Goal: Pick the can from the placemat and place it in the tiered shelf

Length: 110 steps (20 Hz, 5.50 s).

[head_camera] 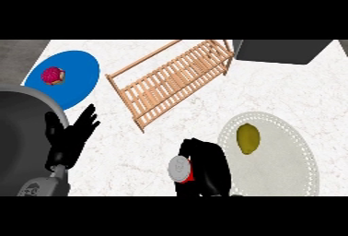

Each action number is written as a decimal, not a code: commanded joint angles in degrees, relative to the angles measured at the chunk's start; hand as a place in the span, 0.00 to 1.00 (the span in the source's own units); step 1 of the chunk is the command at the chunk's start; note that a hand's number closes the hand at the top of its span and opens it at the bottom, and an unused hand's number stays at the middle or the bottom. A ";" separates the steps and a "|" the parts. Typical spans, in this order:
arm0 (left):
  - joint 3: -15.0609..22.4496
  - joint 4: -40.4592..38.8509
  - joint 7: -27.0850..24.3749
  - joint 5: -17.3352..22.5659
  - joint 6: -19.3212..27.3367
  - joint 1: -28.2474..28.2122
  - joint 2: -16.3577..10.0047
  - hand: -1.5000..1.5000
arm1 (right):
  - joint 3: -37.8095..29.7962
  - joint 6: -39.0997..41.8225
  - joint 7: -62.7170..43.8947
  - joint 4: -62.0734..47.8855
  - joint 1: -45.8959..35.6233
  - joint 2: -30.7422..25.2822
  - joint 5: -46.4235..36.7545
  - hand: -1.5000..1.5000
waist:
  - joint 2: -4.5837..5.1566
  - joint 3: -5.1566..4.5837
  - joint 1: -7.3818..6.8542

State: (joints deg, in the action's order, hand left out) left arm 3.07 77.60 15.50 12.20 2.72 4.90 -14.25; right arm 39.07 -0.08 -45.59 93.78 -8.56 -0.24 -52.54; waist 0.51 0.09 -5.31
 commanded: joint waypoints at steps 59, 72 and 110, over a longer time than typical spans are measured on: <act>-3.96 2.07 0.19 -2.66 -2.73 -5.19 1.10 0.50 | -39.62 12.91 39.04 -50.01 -76.54 -4.86 22.40 1.00 | -0.24 -0.14 3.84; -5.97 -1.73 1.22 -3.17 -1.73 -0.65 1.68 0.50 | -38.84 11.65 48.46 -61.25 -80.64 -4.82 18.87 1.00 | -0.23 -0.14 4.29; -4.43 0.83 2.83 -4.08 -1.71 0.53 4.70 0.50 | -72.15 8.87 39.57 -76.57 -79.80 -31.40 44.77 0.00 | 0.79 -0.05 2.76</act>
State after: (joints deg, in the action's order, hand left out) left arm -2.42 78.18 15.94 8.29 -0.12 4.27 -11.15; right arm -31.99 3.10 -7.41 19.67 -91.06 -27.01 -8.83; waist 0.99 0.19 -2.39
